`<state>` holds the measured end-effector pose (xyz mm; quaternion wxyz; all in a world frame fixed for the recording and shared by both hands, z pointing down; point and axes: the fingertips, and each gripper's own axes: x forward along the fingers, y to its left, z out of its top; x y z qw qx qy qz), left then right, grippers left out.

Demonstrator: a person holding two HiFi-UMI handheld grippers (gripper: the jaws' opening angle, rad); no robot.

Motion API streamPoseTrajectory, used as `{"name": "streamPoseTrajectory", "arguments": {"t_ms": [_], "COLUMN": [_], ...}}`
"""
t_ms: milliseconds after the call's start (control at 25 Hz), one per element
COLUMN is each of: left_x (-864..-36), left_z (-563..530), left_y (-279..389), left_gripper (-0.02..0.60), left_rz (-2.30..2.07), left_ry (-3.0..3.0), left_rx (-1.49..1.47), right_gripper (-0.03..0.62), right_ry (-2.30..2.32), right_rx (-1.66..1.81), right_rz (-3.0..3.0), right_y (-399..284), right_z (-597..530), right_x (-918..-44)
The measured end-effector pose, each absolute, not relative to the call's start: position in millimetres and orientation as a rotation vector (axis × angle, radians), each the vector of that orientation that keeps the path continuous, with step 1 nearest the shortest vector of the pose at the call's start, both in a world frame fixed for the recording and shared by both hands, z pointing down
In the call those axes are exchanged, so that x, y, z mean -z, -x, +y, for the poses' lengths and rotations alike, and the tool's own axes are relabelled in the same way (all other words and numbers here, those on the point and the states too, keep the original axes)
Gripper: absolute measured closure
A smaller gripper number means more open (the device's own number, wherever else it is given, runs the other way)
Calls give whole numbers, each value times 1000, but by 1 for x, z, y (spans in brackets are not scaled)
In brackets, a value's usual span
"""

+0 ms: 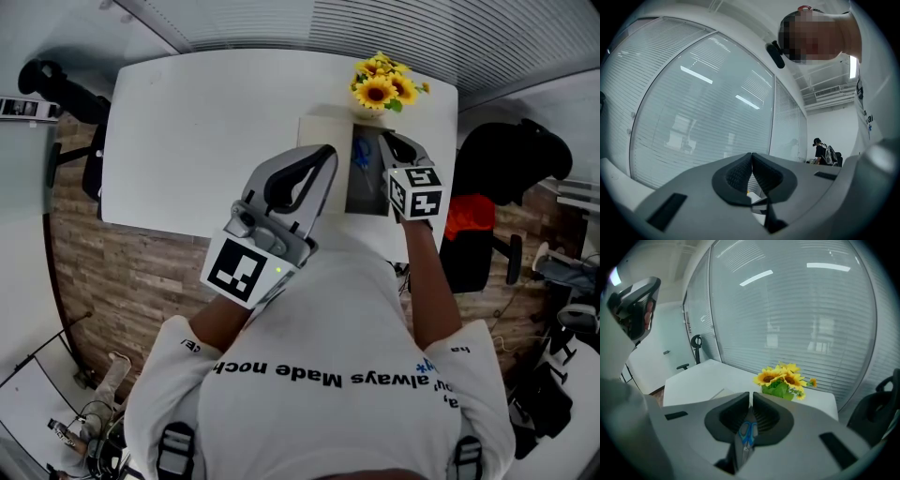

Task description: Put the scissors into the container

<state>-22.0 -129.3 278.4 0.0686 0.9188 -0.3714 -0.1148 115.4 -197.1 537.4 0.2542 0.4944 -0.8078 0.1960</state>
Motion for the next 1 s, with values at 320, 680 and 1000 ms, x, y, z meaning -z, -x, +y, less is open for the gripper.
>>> {"name": "streamPoseTrajectory", "arguments": {"t_ms": [320, 680, 1000], "left_x": [-278, -280, -279], "left_z": [-128, -128, -128], "left_y": [22, 22, 18], "left_gripper": [561, 561, 561], "left_rz": [-1111, -1112, -1103], "left_ry": [-2771, -2775, -2776], "left_rx": [354, 340, 342], "right_gripper": [583, 588, 588], "right_ry": [-1355, -1388, -1401], "right_rx": [-432, -366, -271], "right_rz": [-2282, -2337, -2377], "right_y": [-109, -108, -106], "right_z": [-185, -175, -167], "right_x": [-484, -444, -403]}}
